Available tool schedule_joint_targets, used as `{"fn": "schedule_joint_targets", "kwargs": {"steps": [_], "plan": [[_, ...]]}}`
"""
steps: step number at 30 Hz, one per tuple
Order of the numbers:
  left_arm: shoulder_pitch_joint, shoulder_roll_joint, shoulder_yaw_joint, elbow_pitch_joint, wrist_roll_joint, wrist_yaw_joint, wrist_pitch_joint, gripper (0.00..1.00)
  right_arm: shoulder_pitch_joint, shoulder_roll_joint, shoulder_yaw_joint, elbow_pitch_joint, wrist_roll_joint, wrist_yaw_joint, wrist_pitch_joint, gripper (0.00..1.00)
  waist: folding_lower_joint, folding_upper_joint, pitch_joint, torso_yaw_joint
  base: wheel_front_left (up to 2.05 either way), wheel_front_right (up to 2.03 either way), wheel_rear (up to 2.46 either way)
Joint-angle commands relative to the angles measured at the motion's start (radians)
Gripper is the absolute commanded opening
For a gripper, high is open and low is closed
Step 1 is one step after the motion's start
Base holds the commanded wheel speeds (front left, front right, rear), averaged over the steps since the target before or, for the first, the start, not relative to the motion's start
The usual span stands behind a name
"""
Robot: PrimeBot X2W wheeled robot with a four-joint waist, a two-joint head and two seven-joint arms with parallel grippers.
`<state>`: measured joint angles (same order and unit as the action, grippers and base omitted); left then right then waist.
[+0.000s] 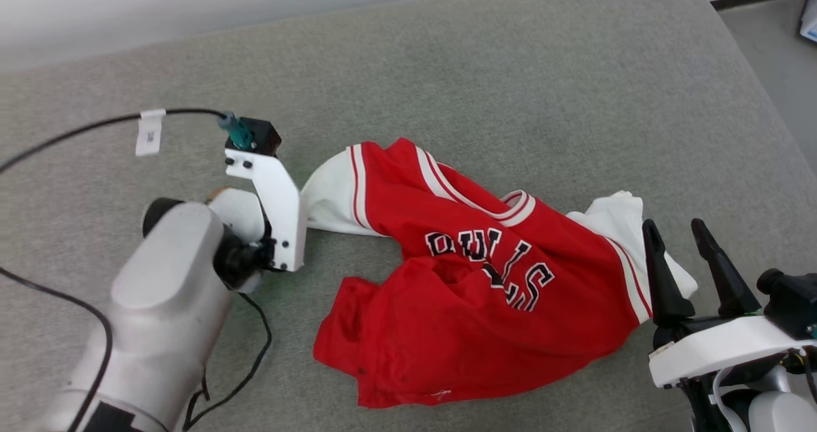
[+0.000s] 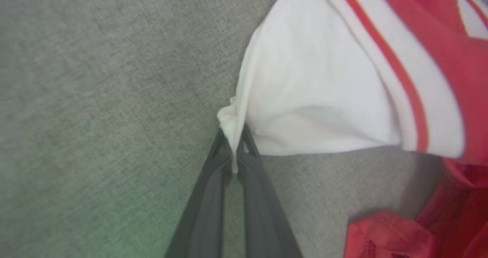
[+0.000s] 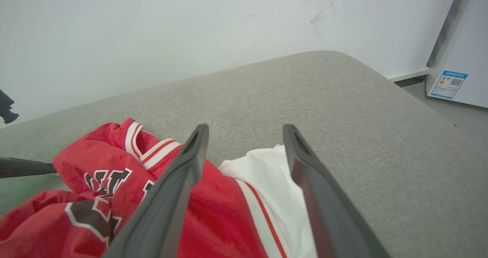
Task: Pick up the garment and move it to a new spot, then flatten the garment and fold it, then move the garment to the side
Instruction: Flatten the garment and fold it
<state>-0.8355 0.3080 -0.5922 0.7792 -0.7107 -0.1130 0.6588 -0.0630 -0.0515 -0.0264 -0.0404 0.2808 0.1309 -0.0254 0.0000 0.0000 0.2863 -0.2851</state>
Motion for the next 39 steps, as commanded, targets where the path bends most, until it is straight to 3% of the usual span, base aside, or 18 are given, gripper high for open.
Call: {"fn": "schedule_joint_targets", "kwargs": {"steps": [1,9,15,19,26,32,39], "plan": [[0.068,-0.013,-0.01,0.017,0.009,0.011,-0.032,0.0,-0.001,0.002,-0.008,-0.001,0.0,0.0,0.008,1.0,0.0,0.0,-0.032,0.029,0.0,0.0,0.0],[0.168,0.017,0.059,-0.142,0.02,0.118,-0.272,0.0,0.03,0.002,-0.054,-0.002,0.005,0.0,0.072,1.0,0.0,0.0,-0.131,0.13,0.0,0.0,0.0],[0.293,0.075,0.105,-0.326,0.015,0.197,-0.339,0.0,0.031,0.0,-0.108,0.036,0.02,0.0,0.15,1.0,0.0,0.0,-0.184,0.184,0.0,0.0,0.0],[0.379,0.121,0.134,-0.463,0.012,0.251,-0.351,0.0,0.003,-0.034,-0.171,0.093,0.05,0.0,0.245,1.0,0.0,0.0,-0.202,0.209,0.0,0.0,0.0],[0.476,0.177,0.153,-0.691,0.023,0.328,-0.324,0.0,-0.101,-0.15,-0.218,0.255,0.117,0.0,0.522,1.0,0.0,0.0,-0.182,0.252,0.0,0.0,0.0],[0.48,0.189,0.15,-0.811,0.039,0.361,-0.309,0.0,-0.214,-0.207,-0.19,0.353,0.148,0.0,0.694,1.0,0.0,0.0,-0.114,0.288,0.0,0.0,0.0],[0.453,0.189,0.142,-0.861,0.055,0.369,-0.308,0.0,-0.33,-0.227,-0.139,0.464,0.148,0.0,0.748,1.0,0.0,0.0,-0.039,0.314,0.0,0.0,0.0]]}}
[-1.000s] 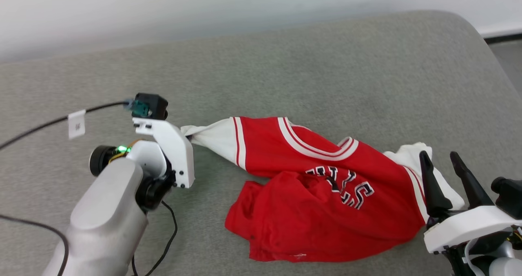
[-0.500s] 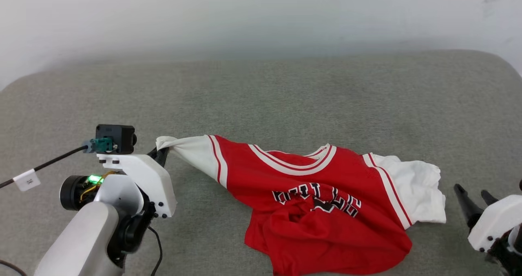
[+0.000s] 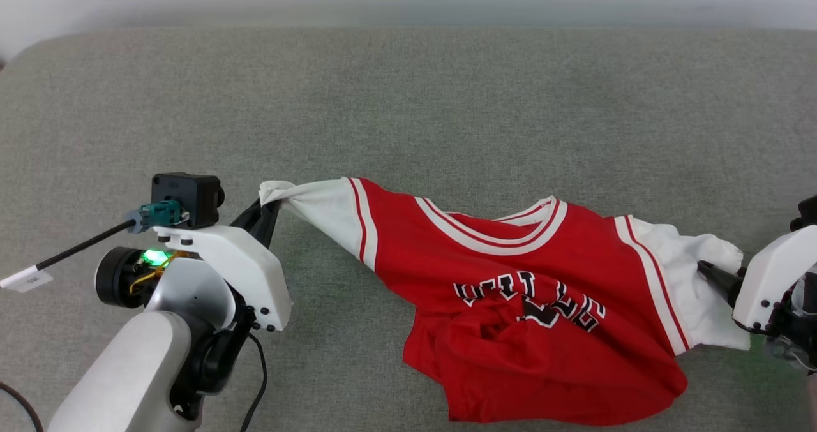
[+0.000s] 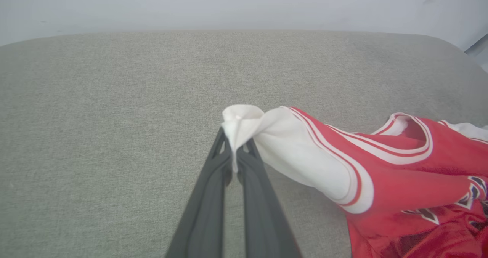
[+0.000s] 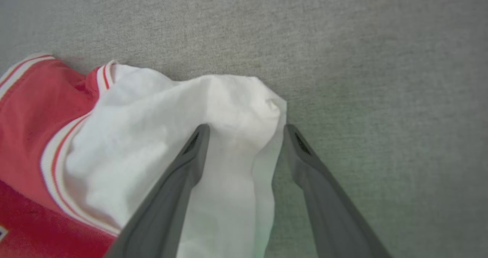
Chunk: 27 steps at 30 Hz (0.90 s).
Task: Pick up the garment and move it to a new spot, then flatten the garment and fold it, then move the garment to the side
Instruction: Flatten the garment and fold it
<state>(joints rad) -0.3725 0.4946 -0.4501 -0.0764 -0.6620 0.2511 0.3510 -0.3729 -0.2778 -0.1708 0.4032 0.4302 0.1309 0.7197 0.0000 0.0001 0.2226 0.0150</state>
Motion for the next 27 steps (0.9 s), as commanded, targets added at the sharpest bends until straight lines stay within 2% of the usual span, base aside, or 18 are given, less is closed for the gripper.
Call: {"fn": "schedule_joint_targets", "kwargs": {"steps": [1,6,7,8,9,16,22,27], "plan": [[-0.015,0.001,0.0,-0.009,0.006,0.004,-0.002,0.0,-0.031,-0.002,0.013,0.038,-0.004,0.0,0.005,1.0,0.0,-0.0001,0.033,0.016,0.0,0.0,0.0],[-0.023,-0.002,-0.003,-0.007,0.006,0.002,-0.006,0.0,-0.037,0.014,0.065,0.153,0.015,0.0,0.062,1.0,0.0,-0.0001,0.053,0.021,0.0,0.0,0.0],[-0.024,-0.003,-0.002,-0.005,0.004,0.001,-0.009,0.0,-0.03,0.019,0.076,0.172,0.017,0.0,0.077,0.95,0.0,-0.0001,0.053,0.021,0.0,0.0,0.0],[-0.022,-0.004,-0.001,-0.002,0.003,0.002,-0.011,0.0,-0.025,0.026,0.083,0.189,0.025,0.0,0.09,0.19,0.0,-0.0001,0.052,0.021,0.0,0.0,0.0],[-0.019,-0.004,-0.001,0.001,0.001,0.002,-0.01,0.0,-0.023,0.031,0.085,0.204,0.034,0.0,0.106,0.0,0.0,-0.0001,0.049,0.021,0.0,0.0,0.0],[0.007,-0.005,0.002,0.021,-0.011,0.0,-0.024,0.0,-0.034,0.002,0.082,0.217,0.048,0.0,0.111,0.0,0.0,-0.0001,0.005,0.016,0.0,0.0,0.0],[0.004,0.008,0.022,0.043,-0.018,-0.006,-0.047,0.0,-0.083,-0.05,0.105,0.105,0.045,0.0,0.014,0.0,0.0,-0.0001,-0.058,0.003,0.0,0.0,0.0],[-0.048,0.011,0.044,0.098,-0.035,-0.032,-0.062,0.0,-0.116,-0.069,0.141,0.014,0.025,0.0,-0.074,0.0,0.0,-0.0001,-0.109,-0.011,0.0,0.0,0.0]]}}
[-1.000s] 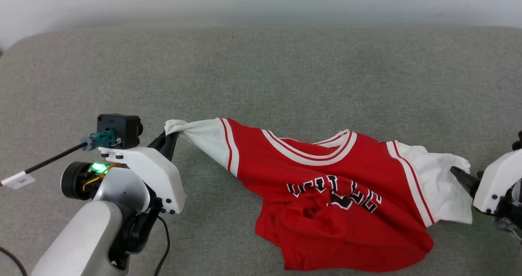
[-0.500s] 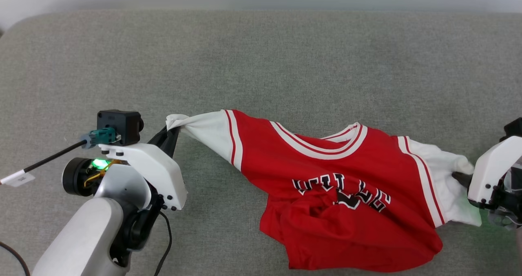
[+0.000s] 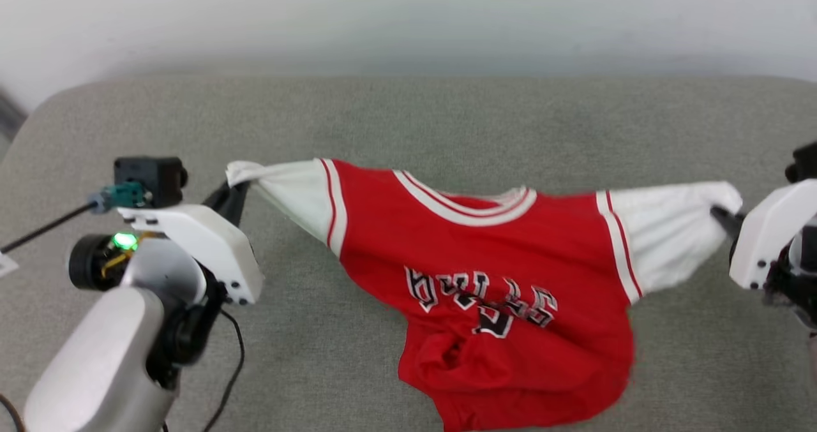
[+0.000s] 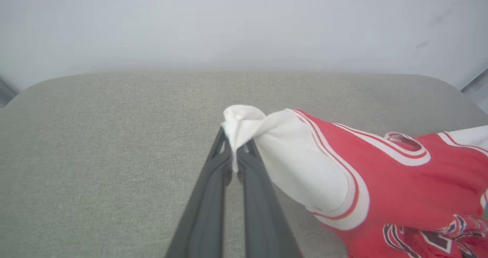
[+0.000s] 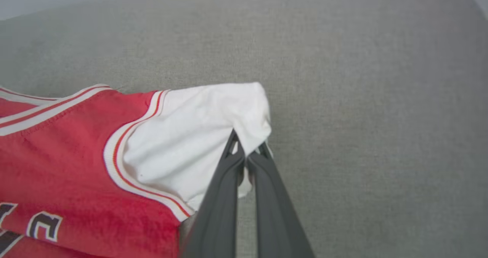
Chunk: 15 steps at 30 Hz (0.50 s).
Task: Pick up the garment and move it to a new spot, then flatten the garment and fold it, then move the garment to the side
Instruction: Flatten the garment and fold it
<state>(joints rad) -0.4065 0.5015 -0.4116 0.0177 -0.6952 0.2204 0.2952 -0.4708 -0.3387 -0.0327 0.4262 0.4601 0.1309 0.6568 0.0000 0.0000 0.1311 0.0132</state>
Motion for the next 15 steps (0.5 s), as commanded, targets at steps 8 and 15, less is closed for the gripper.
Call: {"fn": "schedule_joint_targets", "kwargs": {"steps": [8,15], "plan": [[-0.214,-0.034,0.046,0.181,-0.032,-0.078,-0.066,0.0,-0.147,-0.026,0.019,-0.034,-0.028,0.0,-0.147,0.0,0.0,0.0,-0.044,-0.027,0.0,0.0,0.0],[-0.517,-0.087,0.073,0.393,-0.017,-0.137,-0.15,0.0,-0.387,-0.02,0.004,0.013,-0.073,0.0,-0.289,0.0,0.0,0.0,0.037,-0.037,0.0,0.0,0.0]]}}
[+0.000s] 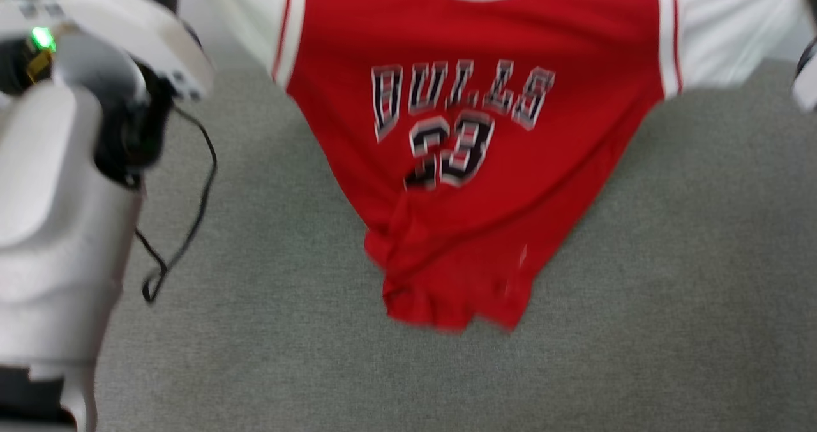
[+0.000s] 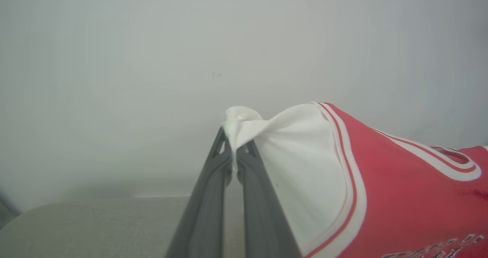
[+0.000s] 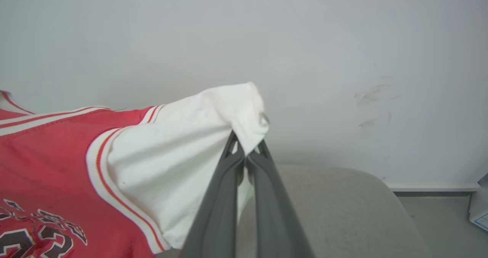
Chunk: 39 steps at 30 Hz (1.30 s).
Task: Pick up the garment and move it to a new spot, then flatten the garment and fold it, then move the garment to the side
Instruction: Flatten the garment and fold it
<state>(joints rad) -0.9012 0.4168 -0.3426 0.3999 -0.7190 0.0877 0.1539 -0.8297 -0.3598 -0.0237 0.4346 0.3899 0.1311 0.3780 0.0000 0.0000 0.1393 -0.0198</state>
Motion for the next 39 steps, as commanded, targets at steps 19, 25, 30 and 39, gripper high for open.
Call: {"fn": "schedule_joint_targets", "kwargs": {"steps": [19,25,30,39], "plan": [[-0.678,0.039,0.029,0.31,0.115,-0.081,-0.19,0.0,-0.661,0.009,0.071,0.124,-0.039,-0.001,-0.218,0.0,0.0,0.0,0.358,-0.048,0.0,0.0,0.0],[-0.746,0.015,0.012,0.399,0.121,-0.124,-0.26,0.0,-0.73,0.033,0.147,0.189,-0.023,-0.001,-0.272,0.0,0.0,0.0,0.456,-0.046,0.0,0.0,0.0],[-0.739,-0.019,0.003,0.491,0.108,-0.15,-0.3,0.0,-0.725,0.067,0.189,0.244,-0.003,-0.001,-0.308,0.0,0.0,0.0,0.495,-0.045,0.0,0.0,0.0],[-0.605,-0.074,0.002,0.64,0.063,-0.193,-0.375,0.0,-0.591,0.097,0.289,0.348,0.051,-0.001,-0.35,0.0,0.0,0.0,0.441,-0.039,0.0,0.0,0.0]]}}
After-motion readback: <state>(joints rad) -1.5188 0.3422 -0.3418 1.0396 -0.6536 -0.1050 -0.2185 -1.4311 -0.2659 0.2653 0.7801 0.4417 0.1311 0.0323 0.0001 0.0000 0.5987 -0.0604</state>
